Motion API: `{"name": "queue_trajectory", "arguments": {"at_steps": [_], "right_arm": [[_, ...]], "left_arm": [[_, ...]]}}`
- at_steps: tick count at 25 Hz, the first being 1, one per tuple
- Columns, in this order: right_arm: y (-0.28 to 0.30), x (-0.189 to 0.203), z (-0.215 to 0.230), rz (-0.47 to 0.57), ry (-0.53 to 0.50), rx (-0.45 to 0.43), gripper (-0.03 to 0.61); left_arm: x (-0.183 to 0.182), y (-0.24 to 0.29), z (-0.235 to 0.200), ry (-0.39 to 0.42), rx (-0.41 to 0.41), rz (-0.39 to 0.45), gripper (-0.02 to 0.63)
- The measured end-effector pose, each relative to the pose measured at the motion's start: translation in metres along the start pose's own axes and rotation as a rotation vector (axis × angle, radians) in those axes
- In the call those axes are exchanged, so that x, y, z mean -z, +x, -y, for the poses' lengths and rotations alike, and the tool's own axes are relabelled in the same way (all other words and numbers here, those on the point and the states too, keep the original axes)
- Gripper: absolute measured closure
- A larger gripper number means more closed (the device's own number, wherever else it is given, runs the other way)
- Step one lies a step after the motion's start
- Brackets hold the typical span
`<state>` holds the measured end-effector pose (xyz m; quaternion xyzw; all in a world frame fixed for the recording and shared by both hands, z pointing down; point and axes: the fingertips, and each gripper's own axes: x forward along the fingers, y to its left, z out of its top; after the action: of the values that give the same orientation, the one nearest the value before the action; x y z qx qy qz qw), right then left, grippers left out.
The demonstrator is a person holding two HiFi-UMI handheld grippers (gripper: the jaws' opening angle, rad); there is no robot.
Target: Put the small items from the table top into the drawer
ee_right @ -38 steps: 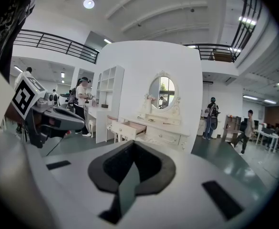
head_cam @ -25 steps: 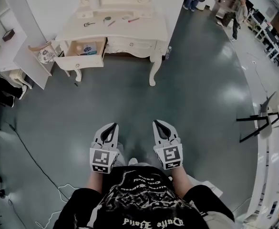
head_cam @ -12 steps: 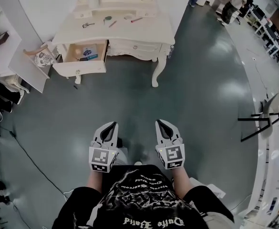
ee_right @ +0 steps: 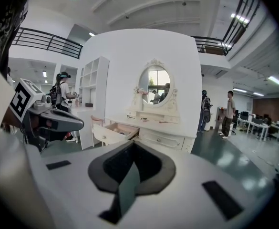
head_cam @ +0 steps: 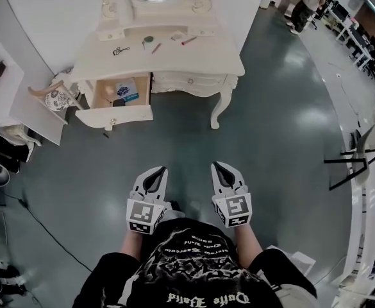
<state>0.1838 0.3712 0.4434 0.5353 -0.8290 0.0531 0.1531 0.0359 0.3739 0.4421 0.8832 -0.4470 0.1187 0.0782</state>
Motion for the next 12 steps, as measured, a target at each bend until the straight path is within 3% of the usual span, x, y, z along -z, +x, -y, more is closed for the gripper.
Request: {"name": "queue_trajectory", "arguments": {"at_steps": [12], "right_arm": [[0.049, -0.014, -0.010, -0.018, 0.028, 0.037, 0.568]], "left_arm": [[-0.008, 0.023, -0.049, 0.023, 0.067, -0.008, 0.595]]}}
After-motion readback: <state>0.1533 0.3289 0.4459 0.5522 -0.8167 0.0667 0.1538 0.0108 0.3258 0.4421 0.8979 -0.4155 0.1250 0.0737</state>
